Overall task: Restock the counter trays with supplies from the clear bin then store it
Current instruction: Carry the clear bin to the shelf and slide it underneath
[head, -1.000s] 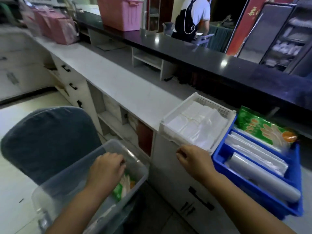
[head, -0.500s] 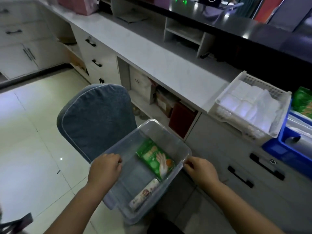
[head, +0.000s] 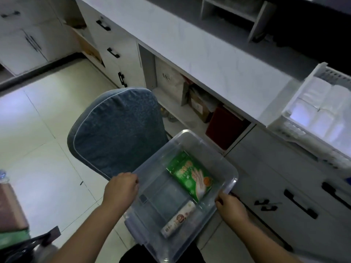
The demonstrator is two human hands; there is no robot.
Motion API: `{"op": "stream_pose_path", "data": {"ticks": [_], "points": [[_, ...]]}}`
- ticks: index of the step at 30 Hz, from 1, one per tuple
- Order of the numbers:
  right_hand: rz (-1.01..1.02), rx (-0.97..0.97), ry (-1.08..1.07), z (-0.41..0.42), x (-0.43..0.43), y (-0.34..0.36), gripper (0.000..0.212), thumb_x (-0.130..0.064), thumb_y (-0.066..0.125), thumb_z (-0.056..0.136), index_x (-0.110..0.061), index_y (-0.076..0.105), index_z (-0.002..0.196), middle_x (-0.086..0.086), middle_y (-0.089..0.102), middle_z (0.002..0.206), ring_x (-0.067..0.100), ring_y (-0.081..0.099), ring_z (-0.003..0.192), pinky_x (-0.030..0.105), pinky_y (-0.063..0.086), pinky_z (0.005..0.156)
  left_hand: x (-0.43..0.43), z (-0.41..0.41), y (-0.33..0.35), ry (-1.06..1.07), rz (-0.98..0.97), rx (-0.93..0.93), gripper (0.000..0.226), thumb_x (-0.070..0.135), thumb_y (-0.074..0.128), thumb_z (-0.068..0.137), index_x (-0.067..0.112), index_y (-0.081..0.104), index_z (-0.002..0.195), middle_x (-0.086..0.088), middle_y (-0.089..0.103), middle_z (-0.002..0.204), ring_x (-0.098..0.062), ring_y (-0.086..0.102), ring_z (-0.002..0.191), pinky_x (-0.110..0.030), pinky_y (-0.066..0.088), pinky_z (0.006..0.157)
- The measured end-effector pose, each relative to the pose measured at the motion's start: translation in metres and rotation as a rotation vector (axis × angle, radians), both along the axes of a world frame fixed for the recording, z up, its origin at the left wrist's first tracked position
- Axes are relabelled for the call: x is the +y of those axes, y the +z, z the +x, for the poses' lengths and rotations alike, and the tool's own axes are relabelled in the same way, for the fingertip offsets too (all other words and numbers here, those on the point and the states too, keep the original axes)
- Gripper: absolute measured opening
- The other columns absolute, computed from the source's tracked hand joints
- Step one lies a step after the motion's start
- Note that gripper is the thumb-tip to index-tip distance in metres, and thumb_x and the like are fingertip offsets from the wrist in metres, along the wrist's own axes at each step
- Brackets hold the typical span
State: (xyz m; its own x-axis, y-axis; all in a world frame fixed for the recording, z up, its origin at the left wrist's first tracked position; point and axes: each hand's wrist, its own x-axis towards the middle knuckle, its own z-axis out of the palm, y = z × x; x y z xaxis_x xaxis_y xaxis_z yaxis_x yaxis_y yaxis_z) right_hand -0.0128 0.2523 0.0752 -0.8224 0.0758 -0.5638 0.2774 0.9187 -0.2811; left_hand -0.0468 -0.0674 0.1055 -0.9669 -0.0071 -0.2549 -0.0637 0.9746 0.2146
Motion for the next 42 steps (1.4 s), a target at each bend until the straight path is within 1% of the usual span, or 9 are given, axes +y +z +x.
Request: {"op": "stream_pose_path", "data": {"ticks": [3,7,12,16,20,23,28,32,42], "points": [[-0.020,-0.028,-0.125,0.004,-0.007,-0.011,0.018,-0.018,0.046,0.092,-0.015,0.062,0.099,0.006,0.069,0.098,0.018,0.057,0.077,0.023,0.032,0.048,-0.003,-0.025,-0.017,-0.073,-0.001,-0.073,0.022,0.018,0.047,0.090,0.013,0.066,0.101,-0.005,0.066,0.103,-0.022,0.057,0.097,-0.027,0.033,0.064],[-0.103,-0.014,-0.329,0.019,-0.027,-0.020,0.018,-0.010,0.042,0.094,-0.022,0.053,0.101,-0.002,0.055,0.091,0.014,0.054,0.080,0.004,0.025,0.048,-0.006,-0.059,-0.046,-0.146,0.036,-0.170,0.029,0.020,0.046,0.092,0.013,0.057,0.118,-0.006,0.059,0.117,-0.022,0.055,0.106,-0.030,0.041,0.075],[-0.102,-0.080,-0.735,0.039,-0.067,-0.034,0.024,-0.022,0.038,0.096,-0.022,0.053,0.114,-0.011,0.051,0.076,0.006,0.047,0.065,0.022,0.034,0.052,-0.013,-0.097,-0.080,-0.292,0.063,-0.282,0.028,0.016,0.050,0.086,0.009,0.053,0.113,-0.012,0.057,0.112,-0.027,0.056,0.099,-0.035,0.047,0.076],[-0.110,-0.087,-0.881,0.046,-0.097,-0.049,0.023,-0.023,0.040,0.095,-0.023,0.051,0.116,0.001,0.063,0.102,0.015,0.053,0.077,0.024,0.037,0.060,-0.017,-0.122,-0.097,-0.362,0.072,-0.300,0.024,0.019,0.051,0.086,0.009,0.055,0.108,-0.012,0.055,0.108,-0.028,0.055,0.096,-0.037,0.049,0.075],[-0.113,-0.079,-1.080,0.046,-0.108,-0.069,0.022,-0.016,0.043,0.093,-0.012,0.051,0.113,0.007,0.060,0.092,0.019,0.052,0.070,0.022,0.031,0.049,-0.013,-0.143,-0.108,-0.340,0.122,-0.364,0.019,0.019,0.051,0.090,0.008,0.056,0.104,-0.012,0.059,0.104,-0.027,0.058,0.086,-0.033,0.047,0.065],[-0.189,-0.088,-1.226,0.045,-0.106,-0.077,0.022,-0.019,0.051,0.090,-0.006,0.055,0.108,0.012,0.061,0.100,0.022,0.054,0.078,0.024,0.035,0.056,-0.003,-0.149,-0.113,-0.336,0.147,-0.448,0.016,0.015,0.051,0.089,0.008,0.056,0.102,-0.012,0.062,0.098,-0.026,0.057,0.078,-0.030,0.043,0.062],[-0.216,-0.061,-1.325,0.063,-0.090,-0.085,0.009,-0.017,0.055,0.085,-0.009,0.053,0.090,0.013,0.060,0.092,0.028,0.059,0.083,0.031,0.043,0.069,0.018,-0.146,-0.106,-0.348,0.188,-0.415,0.005,0.016,0.056,0.085,0.012,0.054,0.084,-0.008,0.060,0.081,-0.024,0.056,0.070,-0.029,0.040,0.057],[-0.206,-0.024,-1.389,0.096,-0.071,-0.076,0.010,-0.015,0.057,0.084,-0.006,0.056,0.086,0.019,0.065,0.091,0.034,0.064,0.084,0.034,0.050,0.072,0.049,-0.136,-0.091,-0.445,0.214,-0.378,0.008,0.016,0.059,0.083,0.011,0.054,0.081,-0.007,0.061,0.077,-0.023,0.057,0.069,-0.029,0.042,0.056],[-0.214,0.119,-1.707,0.255,-0.030,-0.017,0.011,-0.017,0.059,0.079,-0.014,0.057,0.069,0.007,0.066,0.069,0.027,0.067,0.068,0.039,0.054,0.072,0.178,-0.028,-0.049,-0.808,0.177,-0.398,0.009,0.016,0.057,0.083,0.011,0.050,0.079,-0.005,0.055,0.077,-0.023,0.051,0.069,-0.028,0.033,0.054]]}}
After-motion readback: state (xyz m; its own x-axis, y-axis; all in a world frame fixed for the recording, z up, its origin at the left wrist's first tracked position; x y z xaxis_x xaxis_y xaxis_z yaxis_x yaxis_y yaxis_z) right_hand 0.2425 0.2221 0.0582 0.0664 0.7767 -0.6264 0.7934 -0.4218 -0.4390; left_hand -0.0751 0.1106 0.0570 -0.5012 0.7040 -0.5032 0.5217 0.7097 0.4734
